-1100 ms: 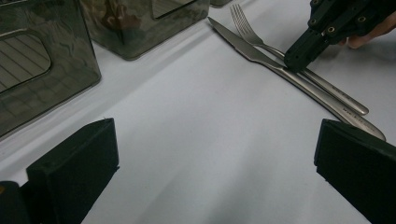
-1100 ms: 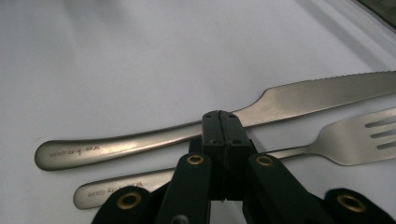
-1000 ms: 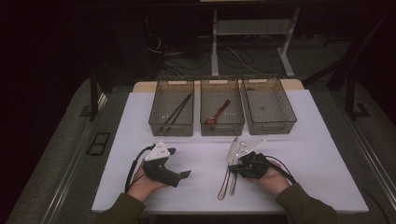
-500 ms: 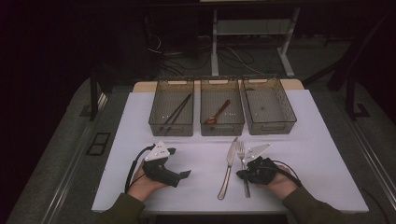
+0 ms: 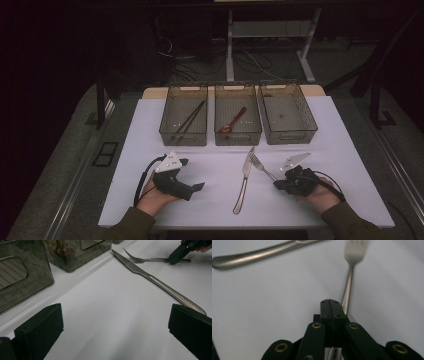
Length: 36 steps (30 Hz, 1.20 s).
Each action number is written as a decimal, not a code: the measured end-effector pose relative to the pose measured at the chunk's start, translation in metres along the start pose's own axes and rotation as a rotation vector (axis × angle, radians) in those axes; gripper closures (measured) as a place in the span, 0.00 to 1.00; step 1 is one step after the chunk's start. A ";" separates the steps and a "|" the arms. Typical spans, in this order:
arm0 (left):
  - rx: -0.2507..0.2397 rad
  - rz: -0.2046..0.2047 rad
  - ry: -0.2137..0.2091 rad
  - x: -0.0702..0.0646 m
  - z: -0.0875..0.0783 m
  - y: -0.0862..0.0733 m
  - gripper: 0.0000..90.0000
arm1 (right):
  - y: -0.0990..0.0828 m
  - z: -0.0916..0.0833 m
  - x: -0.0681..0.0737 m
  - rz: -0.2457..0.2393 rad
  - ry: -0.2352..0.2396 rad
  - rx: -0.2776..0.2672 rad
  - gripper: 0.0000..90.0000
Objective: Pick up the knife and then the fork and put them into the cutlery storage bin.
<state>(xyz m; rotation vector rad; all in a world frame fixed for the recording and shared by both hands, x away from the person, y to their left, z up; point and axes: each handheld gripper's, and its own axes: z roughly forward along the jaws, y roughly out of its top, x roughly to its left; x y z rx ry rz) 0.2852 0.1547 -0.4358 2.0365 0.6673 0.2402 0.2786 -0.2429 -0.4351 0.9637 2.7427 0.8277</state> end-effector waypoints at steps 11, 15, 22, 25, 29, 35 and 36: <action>-0.003 0.007 -0.005 0.000 -0.001 0.000 0.00 | -0.005 -0.009 -0.016 0.047 0.024 -0.017 0.93; -0.022 0.003 -0.024 0.000 -0.004 0.000 0.00 | 0.001 -0.014 -0.021 0.062 0.061 -0.011 0.73; -0.033 -0.013 -0.045 -0.001 -0.008 0.000 0.00 | 0.020 -0.008 -0.029 0.050 0.019 0.070 0.61; -0.038 -0.020 -0.047 -0.002 -0.011 -0.002 0.00 | 0.030 -0.002 -0.032 0.018 0.022 0.107 0.63; -0.042 -0.026 -0.044 -0.003 -0.014 -0.006 0.00 | 0.045 0.005 -0.032 -0.009 0.007 0.159 0.65; -0.036 -0.005 -0.042 -0.004 -0.012 -0.005 0.00 | 0.065 0.013 -0.034 -0.059 0.004 0.246 0.76; -0.037 -0.004 -0.042 -0.004 -0.012 -0.006 0.00 | 0.066 0.014 -0.034 -0.061 0.008 0.255 0.78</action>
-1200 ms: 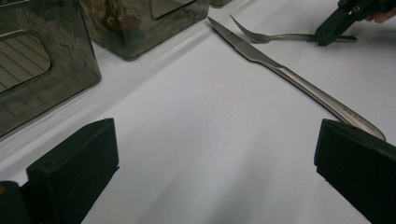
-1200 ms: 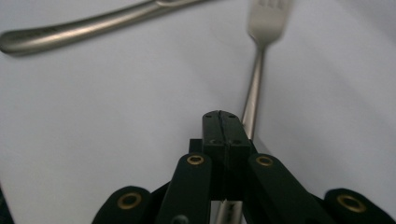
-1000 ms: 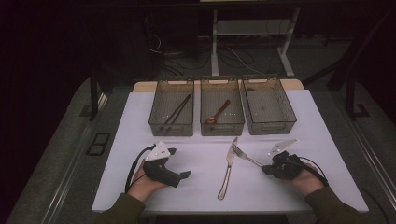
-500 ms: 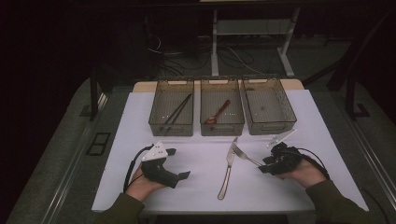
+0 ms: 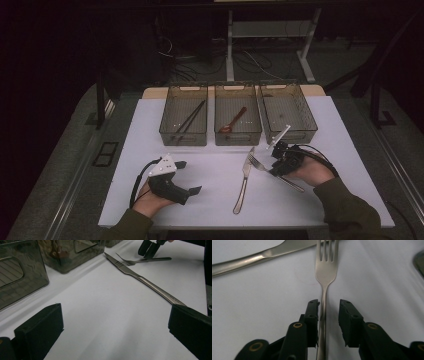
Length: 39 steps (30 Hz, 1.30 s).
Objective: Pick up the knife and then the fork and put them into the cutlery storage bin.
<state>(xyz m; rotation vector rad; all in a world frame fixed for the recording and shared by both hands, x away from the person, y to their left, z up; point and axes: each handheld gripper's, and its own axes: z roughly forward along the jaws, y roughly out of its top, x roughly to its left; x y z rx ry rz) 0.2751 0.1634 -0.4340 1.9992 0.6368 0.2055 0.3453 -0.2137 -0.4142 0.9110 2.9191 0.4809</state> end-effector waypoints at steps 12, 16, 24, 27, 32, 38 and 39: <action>0.008 0.006 -0.010 -0.001 0.004 0.000 0.00 | 0.010 0.010 0.003 -0.043 0.014 0.109 0.91; 0.010 0.009 -0.012 -0.001 0.004 0.000 0.00 | 0.011 0.010 0.004 -0.050 0.001 0.114 0.92; 0.015 0.014 -0.017 -0.001 0.005 0.000 0.00 | 0.011 0.010 0.005 -0.030 -0.011 0.112 0.94; 0.015 0.016 -0.020 -0.001 0.005 0.000 0.00 | 0.009 0.009 0.004 -0.021 0.000 0.102 0.94; 0.013 0.014 -0.021 -0.001 0.005 0.000 0.00 | 0.006 0.005 0.001 -0.010 0.028 0.058 0.94; 0.001 0.017 -0.023 -0.001 0.004 0.000 0.00 | 0.000 -0.003 -0.004 0.015 0.053 -0.014 0.94; 0.000 0.017 -0.024 -0.001 0.004 0.000 0.00 | -0.002 -0.005 -0.005 0.018 0.057 -0.025 0.94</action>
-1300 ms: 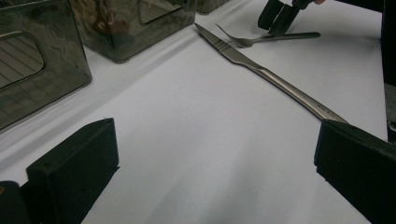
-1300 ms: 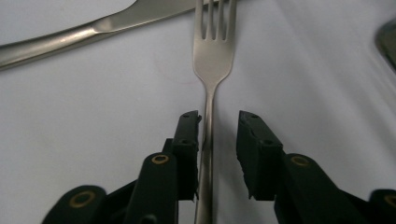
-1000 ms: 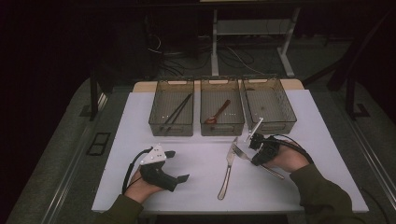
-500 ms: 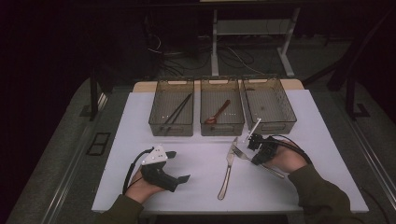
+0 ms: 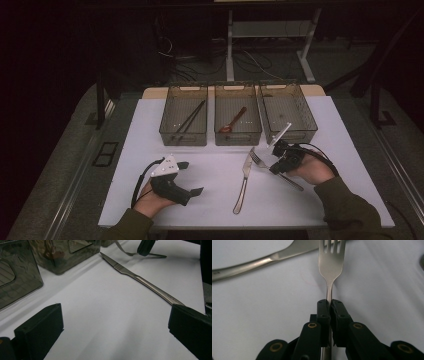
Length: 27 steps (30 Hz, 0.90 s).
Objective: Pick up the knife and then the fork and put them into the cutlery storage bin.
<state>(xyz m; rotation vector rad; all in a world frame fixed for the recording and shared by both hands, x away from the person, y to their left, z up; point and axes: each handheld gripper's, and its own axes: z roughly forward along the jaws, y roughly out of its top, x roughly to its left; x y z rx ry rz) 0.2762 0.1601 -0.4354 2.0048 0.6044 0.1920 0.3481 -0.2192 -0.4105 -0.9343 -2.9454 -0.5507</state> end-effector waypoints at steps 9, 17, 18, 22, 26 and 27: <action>-0.005 0.002 -0.005 0.000 0.000 0.000 0.00 | -0.011 -0.018 -0.010 0.062 0.020 -0.139 0.94; -0.010 0.001 -0.008 0.001 -0.001 0.000 0.00 | -0.019 -0.034 -0.017 0.101 0.023 -0.252 0.94; -0.011 0.000 -0.009 0.001 -0.002 0.000 0.00 | -0.021 -0.037 -0.019 0.103 0.024 -0.274 0.94; -0.012 -0.003 -0.008 0.001 -0.001 0.000 0.00 | -0.025 -0.046 -0.024 0.127 0.030 -0.336 0.94; -0.011 0.001 -0.010 0.001 -0.001 0.000 0.00 | -0.031 -0.053 -0.030 0.159 0.020 -0.391 0.94; -0.012 0.002 -0.011 0.001 -0.001 0.000 0.00 | -0.032 -0.055 -0.031 0.168 0.018 -0.404 0.94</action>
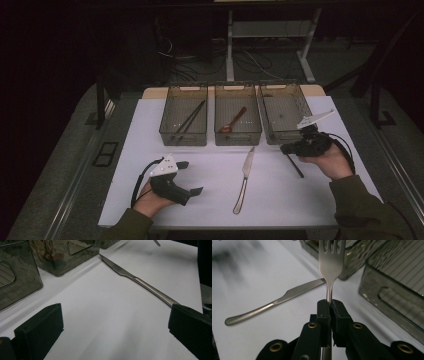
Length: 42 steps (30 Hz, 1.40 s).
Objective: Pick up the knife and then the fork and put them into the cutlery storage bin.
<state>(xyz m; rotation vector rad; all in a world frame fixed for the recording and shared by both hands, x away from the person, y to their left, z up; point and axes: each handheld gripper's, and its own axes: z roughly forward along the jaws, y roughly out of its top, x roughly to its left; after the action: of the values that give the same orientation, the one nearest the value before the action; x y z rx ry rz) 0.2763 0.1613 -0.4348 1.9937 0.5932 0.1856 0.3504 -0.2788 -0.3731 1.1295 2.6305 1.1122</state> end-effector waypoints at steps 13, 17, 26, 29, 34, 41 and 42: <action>0.003 -0.007 0.004 0.001 0.000 0.000 0.00 | 0.015 -0.034 -0.019 0.045 -0.075 -0.174 0.94; 0.001 -0.008 0.006 0.001 0.000 0.000 0.00 | 0.024 -0.045 -0.027 0.051 -0.096 -0.223 0.94; -0.003 -0.010 0.005 0.002 0.000 -0.001 0.00 | 0.053 -0.052 -0.052 0.074 -0.179 -0.261 0.94; -0.003 -0.011 0.004 0.002 0.001 -0.001 0.00 | 0.063 -0.051 -0.065 0.085 -0.198 -0.284 0.94; -0.003 -0.013 0.003 0.002 0.001 -0.001 0.00 | 0.075 -0.043 -0.084 0.098 -0.237 -0.286 0.94; 0.000 -0.007 -0.002 0.002 0.001 0.000 0.00 | 0.074 -0.019 -0.107 0.106 -0.259 -0.240 0.94; 0.000 -0.009 -0.001 0.002 0.001 -0.001 0.00 | 0.072 -0.015 -0.108 0.104 -0.267 -0.217 0.94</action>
<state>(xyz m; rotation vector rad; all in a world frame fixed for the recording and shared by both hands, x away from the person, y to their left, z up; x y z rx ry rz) 0.2779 0.1614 -0.4360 1.9910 0.6012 0.1788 0.4677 -0.3245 -0.3374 1.2797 2.2152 1.1416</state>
